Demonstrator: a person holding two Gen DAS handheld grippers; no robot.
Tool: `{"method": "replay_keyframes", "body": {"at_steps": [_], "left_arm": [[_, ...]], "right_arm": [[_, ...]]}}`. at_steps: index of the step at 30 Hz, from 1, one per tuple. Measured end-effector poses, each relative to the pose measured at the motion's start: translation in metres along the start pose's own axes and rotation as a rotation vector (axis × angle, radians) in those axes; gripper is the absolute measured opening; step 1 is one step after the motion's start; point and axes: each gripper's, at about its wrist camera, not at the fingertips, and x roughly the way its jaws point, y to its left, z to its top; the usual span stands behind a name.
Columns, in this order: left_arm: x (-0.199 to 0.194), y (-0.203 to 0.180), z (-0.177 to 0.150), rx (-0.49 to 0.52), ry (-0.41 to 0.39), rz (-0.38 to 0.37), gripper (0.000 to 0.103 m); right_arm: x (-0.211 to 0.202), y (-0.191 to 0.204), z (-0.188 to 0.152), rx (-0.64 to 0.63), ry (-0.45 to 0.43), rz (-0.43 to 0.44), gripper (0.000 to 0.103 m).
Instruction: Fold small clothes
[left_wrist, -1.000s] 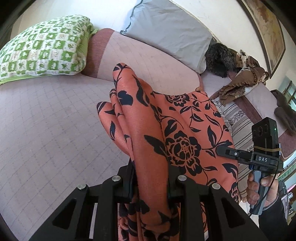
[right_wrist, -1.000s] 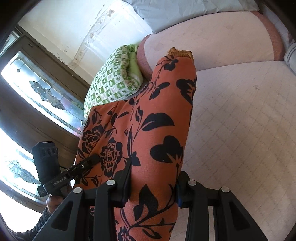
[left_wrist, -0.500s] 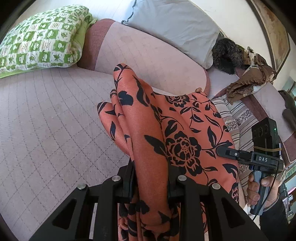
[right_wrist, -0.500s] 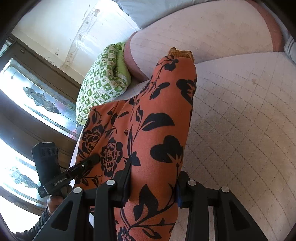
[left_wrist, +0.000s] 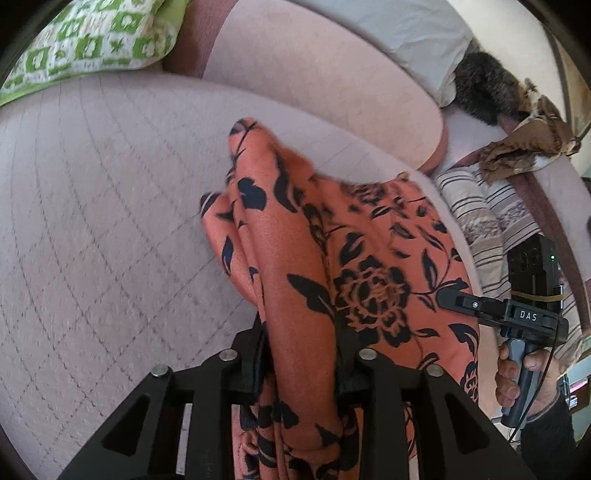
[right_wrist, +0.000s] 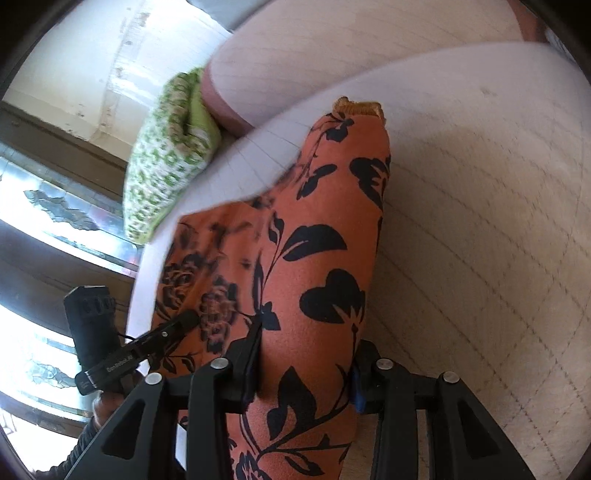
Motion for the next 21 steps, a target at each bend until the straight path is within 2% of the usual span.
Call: {"method": "replay_keyframes", "body": {"at_steps": [2, 3, 5, 8, 10, 13, 15, 19, 21], "left_arm": [[-0.006, 0.002, 0.0, -0.014, -0.007, 0.011, 0.036], [-0.013, 0.001, 0.001, -0.008, -0.022, 0.031, 0.039], [-0.035, -0.004, 0.002, 0.035, -0.067, 0.093, 0.042], [-0.062, -0.021, -0.002, 0.132, -0.137, 0.168, 0.042], [-0.073, -0.034, -0.006, 0.185, -0.173, 0.163, 0.042], [-0.073, -0.054, -0.01, 0.242, -0.187, 0.102, 0.042], [-0.063, -0.062, -0.013, 0.275, -0.173, 0.1, 0.042], [-0.024, -0.055, -0.024, 0.299, -0.071, 0.206, 0.042], [-0.01, -0.047, -0.027, 0.293, -0.042, 0.251, 0.042]], "right_arm": [[-0.001, -0.003, -0.002, 0.007, -0.004, -0.007, 0.048], [-0.006, -0.003, -0.003, 0.016, -0.013, -0.025, 0.052], [-0.019, -0.001, -0.003, 0.011, -0.043, -0.087, 0.055], [-0.052, 0.012, -0.003, 0.006, -0.155, -0.145, 0.06], [-0.068, 0.025, -0.007, -0.013, -0.208, -0.077, 0.066], [-0.065, 0.049, -0.013, -0.047, -0.202, 0.022, 0.07], [-0.055, 0.051, -0.018, -0.041, -0.179, 0.042, 0.07], [-0.021, 0.035, -0.029, 0.013, -0.102, 0.009, 0.07], [-0.016, 0.031, -0.032, 0.019, -0.105, 0.002, 0.07]]}}
